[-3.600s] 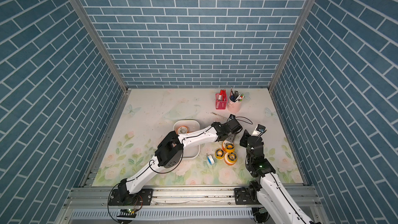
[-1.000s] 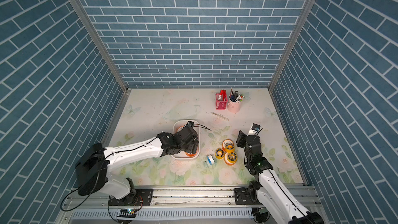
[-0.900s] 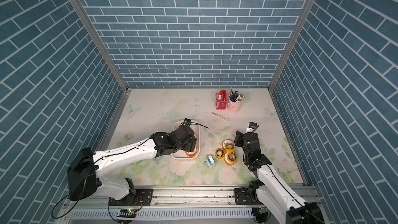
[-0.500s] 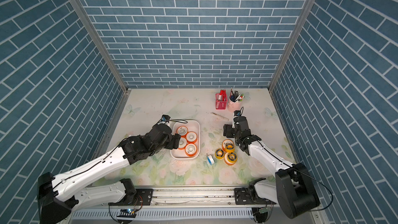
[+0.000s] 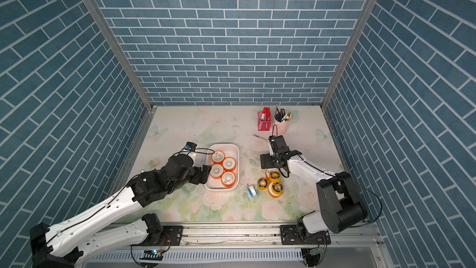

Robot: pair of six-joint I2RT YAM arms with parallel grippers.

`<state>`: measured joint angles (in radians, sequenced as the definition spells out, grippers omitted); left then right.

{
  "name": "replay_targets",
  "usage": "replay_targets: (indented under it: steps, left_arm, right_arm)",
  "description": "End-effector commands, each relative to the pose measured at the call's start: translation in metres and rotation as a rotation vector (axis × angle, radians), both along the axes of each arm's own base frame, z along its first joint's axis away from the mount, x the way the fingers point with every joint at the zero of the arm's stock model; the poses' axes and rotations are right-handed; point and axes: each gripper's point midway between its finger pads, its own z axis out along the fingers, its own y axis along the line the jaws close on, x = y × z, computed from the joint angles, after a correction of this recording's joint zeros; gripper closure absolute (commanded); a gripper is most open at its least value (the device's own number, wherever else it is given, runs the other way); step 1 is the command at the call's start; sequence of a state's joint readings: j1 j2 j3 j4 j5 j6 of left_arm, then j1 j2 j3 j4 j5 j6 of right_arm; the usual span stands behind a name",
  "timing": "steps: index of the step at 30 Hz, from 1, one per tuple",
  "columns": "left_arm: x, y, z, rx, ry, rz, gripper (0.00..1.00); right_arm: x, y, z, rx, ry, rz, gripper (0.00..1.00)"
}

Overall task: Put the sealing tape into the storage box
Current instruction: Pick up the sealing tape at the center of the board.

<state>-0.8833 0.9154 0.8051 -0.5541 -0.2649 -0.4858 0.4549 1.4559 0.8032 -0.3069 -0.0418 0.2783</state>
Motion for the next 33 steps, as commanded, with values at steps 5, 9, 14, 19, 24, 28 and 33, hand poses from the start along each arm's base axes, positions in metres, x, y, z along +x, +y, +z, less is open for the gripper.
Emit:
replay_targets:
  steps: [5, 9, 14, 19, 24, 28, 33]
  left_arm:
    - [0.0, 0.001, -0.005, 0.012, -0.001, -0.008, 0.06]
    - [0.0, 0.002, -0.004, 0.009, -0.004, -0.006, 0.06]
    - [-0.001, 0.003, -0.002, 0.004, -0.01, -0.005, 0.06]
    - [-0.001, 0.002, -0.003, 0.005, -0.008, -0.007, 0.06]
    - [-0.001, 0.002, -0.003, 0.006, -0.007, -0.008, 0.06]
    - [-0.001, 0.002, -0.004, 0.007, -0.005, -0.008, 0.06]
    - [0.0, 0.002, -0.006, 0.014, -0.001, -0.006, 0.06]
  right_arm:
    - [-0.031, -0.007, -0.016, -0.128, 0.163, 0.088, 0.1]
    - [-0.032, -0.012, -0.02, -0.169, 0.184, 0.087, 0.09]
    - [-0.035, -0.014, -0.027, -0.196, 0.223, 0.094, 0.09]
    - [-0.04, -0.009, -0.029, -0.193, 0.248, 0.118, 0.11]
    - [-0.041, -0.013, -0.039, -0.228, 0.273, 0.115, 0.21]
    - [-0.037, -0.009, -0.041, -0.22, 0.269, 0.116, 0.28]
    - [-0.023, 0.005, -0.035, -0.19, 0.235, 0.124, 0.36]
